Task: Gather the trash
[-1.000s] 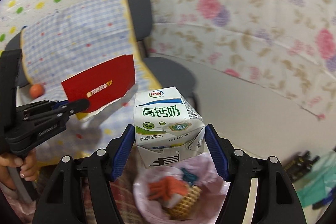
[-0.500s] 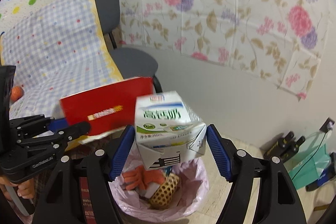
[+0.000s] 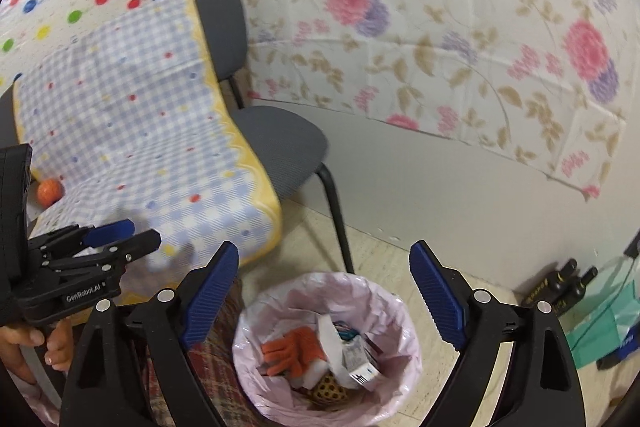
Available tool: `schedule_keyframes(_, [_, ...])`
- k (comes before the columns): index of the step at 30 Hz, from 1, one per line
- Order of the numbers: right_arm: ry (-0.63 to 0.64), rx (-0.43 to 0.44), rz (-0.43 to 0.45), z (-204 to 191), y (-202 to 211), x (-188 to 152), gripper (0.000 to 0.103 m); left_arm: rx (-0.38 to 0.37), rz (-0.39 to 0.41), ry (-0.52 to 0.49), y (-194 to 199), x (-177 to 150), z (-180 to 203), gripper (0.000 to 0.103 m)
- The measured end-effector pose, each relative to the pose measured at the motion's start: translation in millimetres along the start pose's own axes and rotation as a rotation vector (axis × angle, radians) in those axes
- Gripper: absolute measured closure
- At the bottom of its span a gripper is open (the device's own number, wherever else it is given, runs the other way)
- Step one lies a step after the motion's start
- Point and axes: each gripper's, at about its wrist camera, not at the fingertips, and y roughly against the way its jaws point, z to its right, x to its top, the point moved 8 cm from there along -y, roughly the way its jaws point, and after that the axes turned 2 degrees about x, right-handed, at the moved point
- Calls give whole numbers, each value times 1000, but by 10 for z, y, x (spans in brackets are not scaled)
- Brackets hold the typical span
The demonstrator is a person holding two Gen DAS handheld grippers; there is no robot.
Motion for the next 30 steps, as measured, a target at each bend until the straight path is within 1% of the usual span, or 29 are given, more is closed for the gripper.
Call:
schedule_keyframes(2, [12, 26, 4, -144, -31, 76, 14, 40, 21, 17, 86, 59, -165, 43])
schedule_keyframes(6, [48, 81, 23, -478, -87, 274, 12, 131, 72, 70, 341, 173, -559, 31])
schedule_keyframes(7, [60, 93, 27, -566, -104, 322, 12, 156, 85, 83, 421, 196, -671, 30])
schedule_keyframes(8, [79, 109, 36, -703, -125, 396, 12, 176, 91, 92, 473, 217, -748, 25])
schedule_keyframes(9, [88, 119, 41, -777, -136, 437, 12, 198, 98, 104, 534, 226, -840, 17])
schedule_keyframes(10, [104, 135, 50, -907, -153, 503, 12, 224, 109, 122, 613, 236, -962, 13])
schedule_keyframes(11, [114, 146, 55, -993, -160, 547, 11, 241, 116, 136, 663, 241, -1038, 6])
schedule_keyframes(14, [154, 182, 73, -1280, -191, 696, 11, 287, 132, 186, 826, 245, -1310, 7])
schedule_keyframes(20, [186, 246, 96, -1723, -211, 933, 10, 370, 125, 264, 1049, 190, -1722, 7])
schedule_keyframes(26, [203, 278, 116, -2049, -212, 1127, 7, 480, 145, 274, 1314, 188, -2033, 7])
schedule_keyframes(28, [216, 277, 125, -2153, -202, 1180, 6, 547, 137, 282, 1408, 190, -2155, 7])
schedule_keyframes(30, [223, 284, 133, -2233, -188, 1232, 6, 573, 135, 299, 1497, 192, -2258, 7])
